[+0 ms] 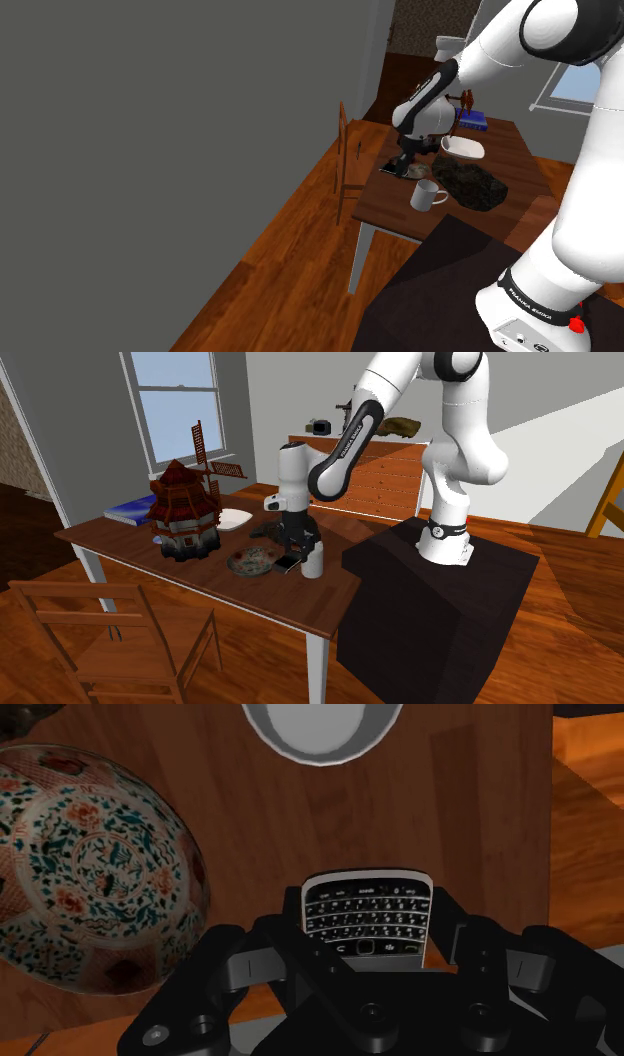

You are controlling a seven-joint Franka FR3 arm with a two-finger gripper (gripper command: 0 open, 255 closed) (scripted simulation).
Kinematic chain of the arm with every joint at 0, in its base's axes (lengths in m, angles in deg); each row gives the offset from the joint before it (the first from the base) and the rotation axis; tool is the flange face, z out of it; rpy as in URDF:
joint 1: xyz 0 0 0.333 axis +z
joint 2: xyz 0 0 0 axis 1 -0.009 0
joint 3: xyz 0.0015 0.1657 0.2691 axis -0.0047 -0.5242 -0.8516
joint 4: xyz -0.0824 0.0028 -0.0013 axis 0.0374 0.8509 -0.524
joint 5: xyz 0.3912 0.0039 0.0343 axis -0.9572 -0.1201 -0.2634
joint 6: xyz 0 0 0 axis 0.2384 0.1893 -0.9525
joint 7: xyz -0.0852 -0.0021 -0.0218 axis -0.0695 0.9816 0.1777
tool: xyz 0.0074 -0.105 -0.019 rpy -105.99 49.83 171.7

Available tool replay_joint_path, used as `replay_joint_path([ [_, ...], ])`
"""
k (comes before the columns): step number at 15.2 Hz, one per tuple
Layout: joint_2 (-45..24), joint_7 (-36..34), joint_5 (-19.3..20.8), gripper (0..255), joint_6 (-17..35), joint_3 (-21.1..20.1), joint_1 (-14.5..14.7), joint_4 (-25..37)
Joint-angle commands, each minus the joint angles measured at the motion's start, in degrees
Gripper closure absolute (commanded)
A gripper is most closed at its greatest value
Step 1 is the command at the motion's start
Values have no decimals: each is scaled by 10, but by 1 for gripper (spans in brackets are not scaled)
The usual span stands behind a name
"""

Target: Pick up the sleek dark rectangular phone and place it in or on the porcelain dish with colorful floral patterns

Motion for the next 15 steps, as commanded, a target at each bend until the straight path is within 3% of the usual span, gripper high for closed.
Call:
replay_joint_path([
  [1, -13, 20, -5, 255, -13, 2, -17, 24],
  [15, -185, 161, -47, 255, -149, 0, -179, 316],
])
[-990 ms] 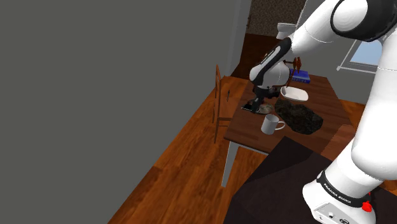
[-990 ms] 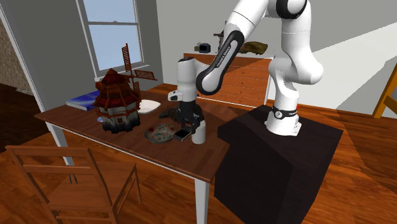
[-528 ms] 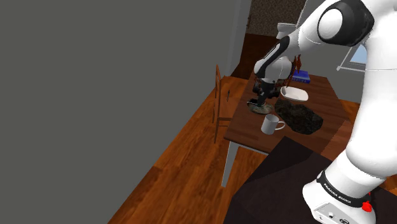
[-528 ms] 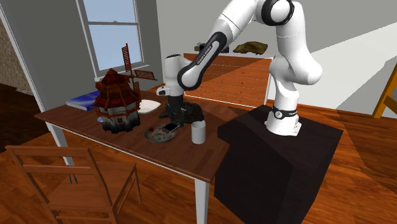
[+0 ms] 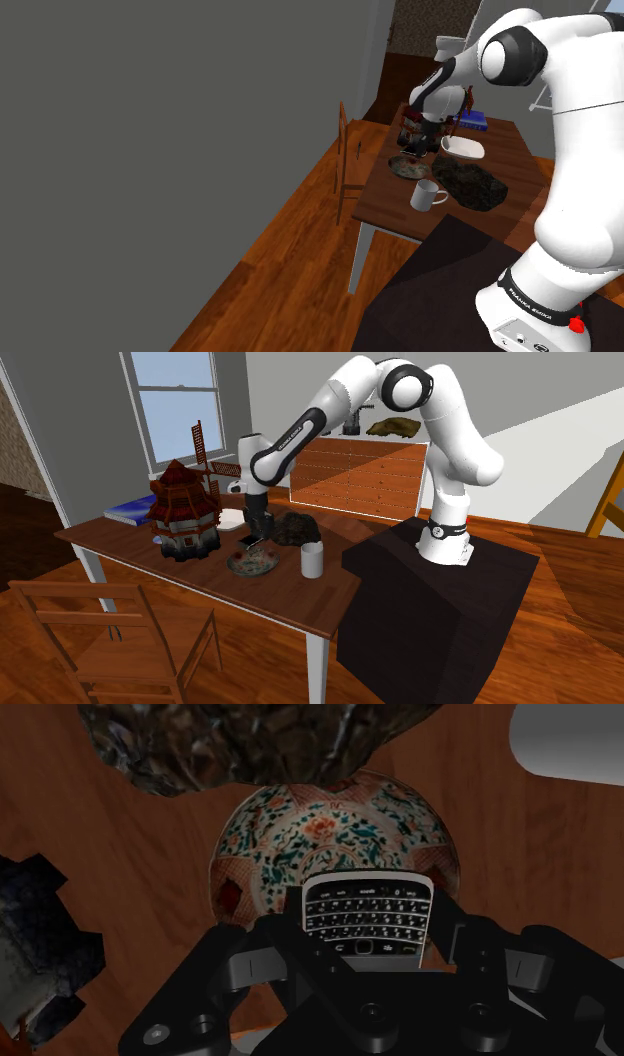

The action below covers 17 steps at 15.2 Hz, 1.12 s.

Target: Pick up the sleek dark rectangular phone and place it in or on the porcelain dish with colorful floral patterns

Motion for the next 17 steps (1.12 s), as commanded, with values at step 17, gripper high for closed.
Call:
replay_joint_path([
  [17, -97, 26, -34, 255, 52, -30, -33, 43],
])
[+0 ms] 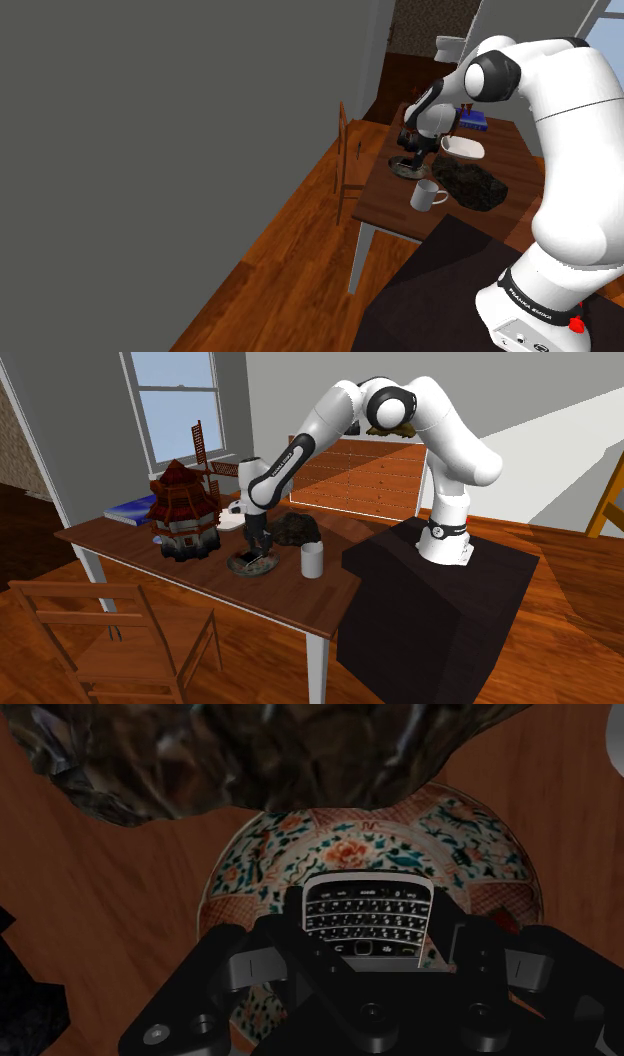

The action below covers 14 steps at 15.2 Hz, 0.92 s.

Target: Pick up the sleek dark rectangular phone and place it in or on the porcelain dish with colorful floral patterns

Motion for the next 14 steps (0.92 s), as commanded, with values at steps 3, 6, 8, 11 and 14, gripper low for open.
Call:
replay_joint_path([
  [3, -1, 0, 0, 255, 1, 0, 0, 1],
  [6, -1, 0, 0, 0, 1, 0, 0, 1],
  [8, -1, 0, 0, 0, 1, 0, 0, 1],
  [11, -1, 0, 0, 0, 1, 0, 0, 1],
  [14, 43, -9, 15, 0, -32, 15, 10, -10],
])
